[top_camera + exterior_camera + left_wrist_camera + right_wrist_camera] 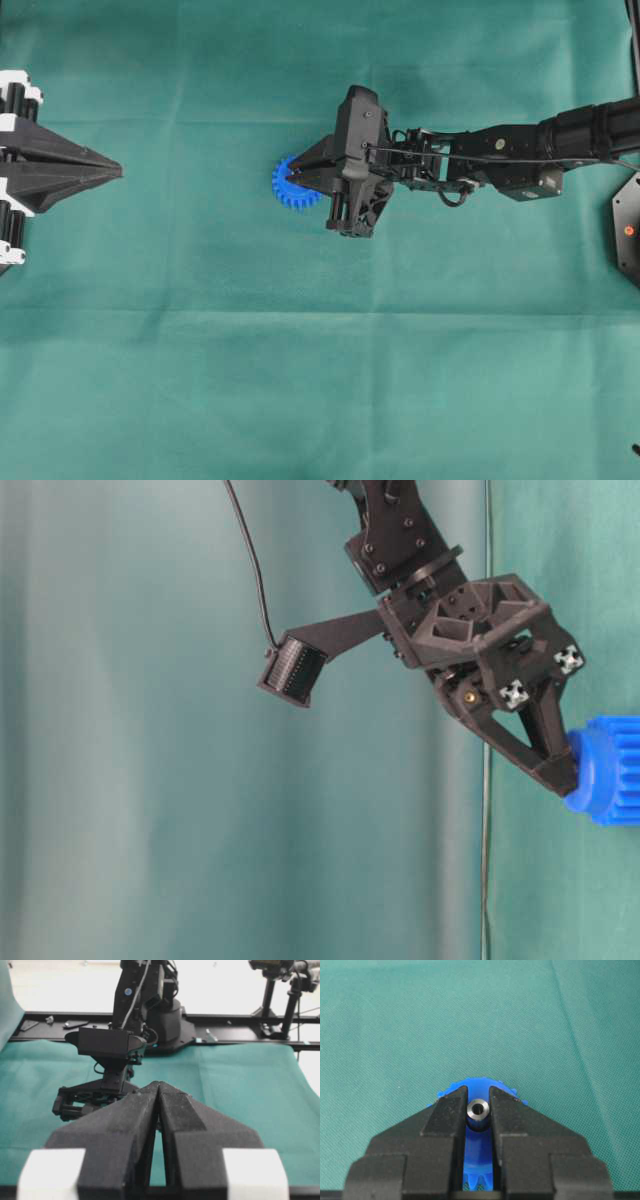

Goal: Insert the shaft placed at a random location into the center hole of the small gear at another random location.
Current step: 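Open the right gripper and raise it off the inserted shaft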

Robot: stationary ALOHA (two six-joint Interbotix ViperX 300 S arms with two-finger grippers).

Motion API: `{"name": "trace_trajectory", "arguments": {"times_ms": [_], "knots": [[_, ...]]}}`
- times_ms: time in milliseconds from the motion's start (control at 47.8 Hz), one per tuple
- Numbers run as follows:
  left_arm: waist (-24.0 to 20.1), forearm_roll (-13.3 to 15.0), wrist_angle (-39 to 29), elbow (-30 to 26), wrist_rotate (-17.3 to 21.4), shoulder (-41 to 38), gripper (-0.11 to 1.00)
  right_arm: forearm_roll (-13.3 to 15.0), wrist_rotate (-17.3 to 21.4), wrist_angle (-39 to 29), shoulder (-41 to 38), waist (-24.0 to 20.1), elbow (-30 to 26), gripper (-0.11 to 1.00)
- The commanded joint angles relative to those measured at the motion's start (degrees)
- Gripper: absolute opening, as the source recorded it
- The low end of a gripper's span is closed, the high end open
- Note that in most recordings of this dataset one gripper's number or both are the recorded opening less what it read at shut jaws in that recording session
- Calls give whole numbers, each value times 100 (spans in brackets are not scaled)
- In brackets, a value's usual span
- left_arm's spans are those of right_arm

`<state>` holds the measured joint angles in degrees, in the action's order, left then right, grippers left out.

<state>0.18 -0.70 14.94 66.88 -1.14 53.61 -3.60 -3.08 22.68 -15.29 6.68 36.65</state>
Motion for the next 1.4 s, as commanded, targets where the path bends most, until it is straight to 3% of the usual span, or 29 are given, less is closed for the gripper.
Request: {"name": "trace_trajectory", "arguments": {"times_ms": [0, 146, 377, 418, 607, 1381], "knots": [[9, -18, 26, -114, 0, -35, 0, -18, -18, 62, 88, -9, -132, 13], [9, -9, 26, -114, 0, -35, 0, -18, -18, 70, 88, -9, -132, 18], [9, -9, 26, -114, 0, -35, 0, -18, -18, 88, 88, -9, -132, 83], [9, -18, 26, -123, 0, -35, 0, -26, -18, 88, 97, -18, -132, 90], [9, -9, 26, -114, 0, -35, 0, -18, -18, 70, 141, -53, -132, 85], [9, -18, 26, -123, -9, -35, 0, 9, -44, -563, 1477, -70, -88, 85]]}}
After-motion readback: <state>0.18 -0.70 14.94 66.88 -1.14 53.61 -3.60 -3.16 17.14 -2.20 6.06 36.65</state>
